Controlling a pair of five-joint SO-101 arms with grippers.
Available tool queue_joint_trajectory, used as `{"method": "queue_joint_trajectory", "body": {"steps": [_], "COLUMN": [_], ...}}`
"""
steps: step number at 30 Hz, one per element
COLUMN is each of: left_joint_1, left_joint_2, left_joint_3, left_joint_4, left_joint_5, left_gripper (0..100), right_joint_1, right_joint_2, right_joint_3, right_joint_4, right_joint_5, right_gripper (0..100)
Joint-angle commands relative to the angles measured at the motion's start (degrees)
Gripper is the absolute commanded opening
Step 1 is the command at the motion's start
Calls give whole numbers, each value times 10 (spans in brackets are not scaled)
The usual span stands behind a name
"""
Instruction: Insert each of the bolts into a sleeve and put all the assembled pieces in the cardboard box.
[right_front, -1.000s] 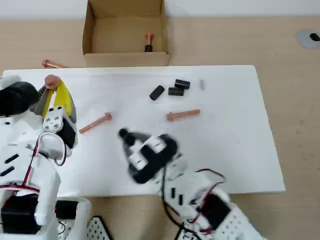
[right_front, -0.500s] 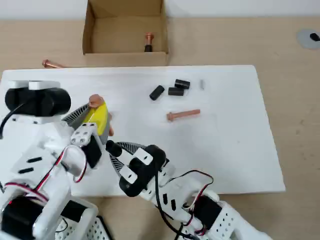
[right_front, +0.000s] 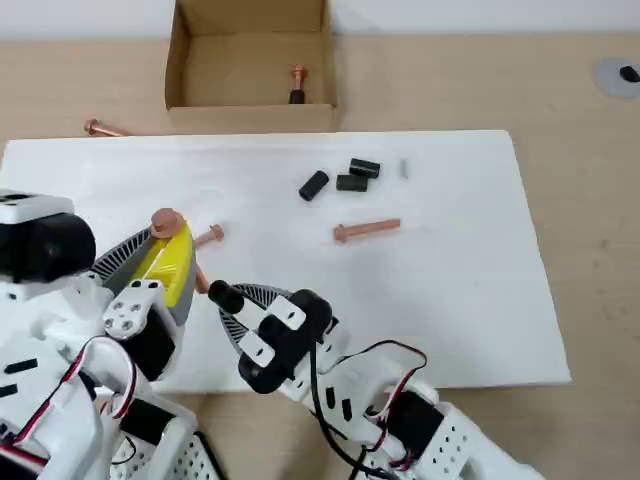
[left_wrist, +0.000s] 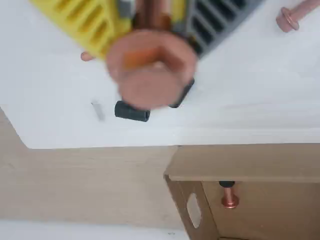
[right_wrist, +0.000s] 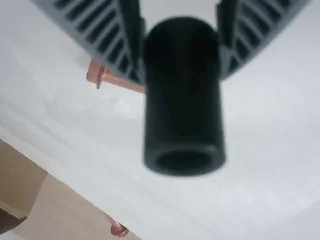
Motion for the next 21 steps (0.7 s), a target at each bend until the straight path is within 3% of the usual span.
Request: {"method": "queue_joint_trajectory", "body": {"steps": [1,14,21], "left_joint_1": [9,31,26], "left_joint_2": [0,0,-1], "left_joint_3": [-12,117,125], "left_joint_4": [-1,-102,-117], "left_joint_5": [-3,-7,-57], "left_gripper": [5,6,6], "right_joint_1": [-10,-10,-9], "right_joint_2": [-70,-70,-70], "right_joint_3": [0,1,1], "right_joint_4": [-18,-43,-43], "right_joint_5": [-43,-95,-96], "right_gripper": [9,9,9]}}
